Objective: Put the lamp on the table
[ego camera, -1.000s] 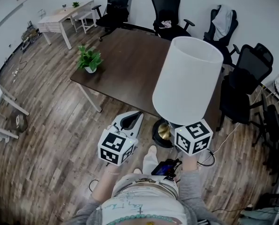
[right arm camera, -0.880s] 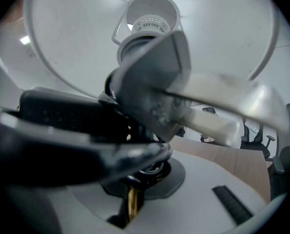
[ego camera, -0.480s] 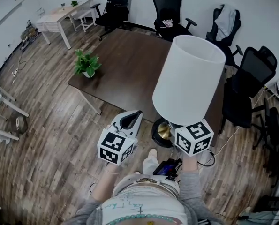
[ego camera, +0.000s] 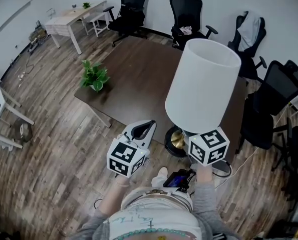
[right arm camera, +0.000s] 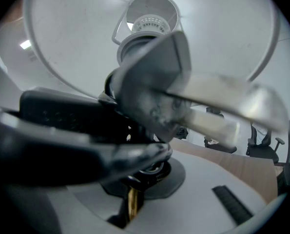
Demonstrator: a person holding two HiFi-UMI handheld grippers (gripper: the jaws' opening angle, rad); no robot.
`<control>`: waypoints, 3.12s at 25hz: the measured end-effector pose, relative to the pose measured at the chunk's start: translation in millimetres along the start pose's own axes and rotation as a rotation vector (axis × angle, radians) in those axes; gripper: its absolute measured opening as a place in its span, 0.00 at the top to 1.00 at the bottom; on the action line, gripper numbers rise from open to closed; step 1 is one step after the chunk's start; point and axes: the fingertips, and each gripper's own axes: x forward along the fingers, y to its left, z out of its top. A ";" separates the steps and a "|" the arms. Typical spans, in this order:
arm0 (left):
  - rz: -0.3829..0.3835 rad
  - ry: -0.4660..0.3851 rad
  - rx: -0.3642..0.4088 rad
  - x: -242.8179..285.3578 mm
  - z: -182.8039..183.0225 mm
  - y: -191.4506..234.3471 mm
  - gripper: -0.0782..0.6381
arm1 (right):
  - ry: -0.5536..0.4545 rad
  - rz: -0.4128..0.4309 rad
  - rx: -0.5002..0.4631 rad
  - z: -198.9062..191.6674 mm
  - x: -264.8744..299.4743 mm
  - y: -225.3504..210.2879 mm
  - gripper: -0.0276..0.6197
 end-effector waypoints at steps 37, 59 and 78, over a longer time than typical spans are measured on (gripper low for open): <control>-0.097 0.003 -0.034 103.8 20.4 55.4 0.87 | 0.034 -0.094 0.019 -2.4 55.8 -97.1 0.93; -0.362 0.128 -0.006 183.0 9.0 127.7 0.87 | 0.077 -0.298 0.120 -11.7 137.2 -153.3 0.93; -0.547 0.184 0.024 205.8 -19.0 118.6 0.87 | 0.084 -0.394 0.216 -45.3 146.7 -185.0 0.93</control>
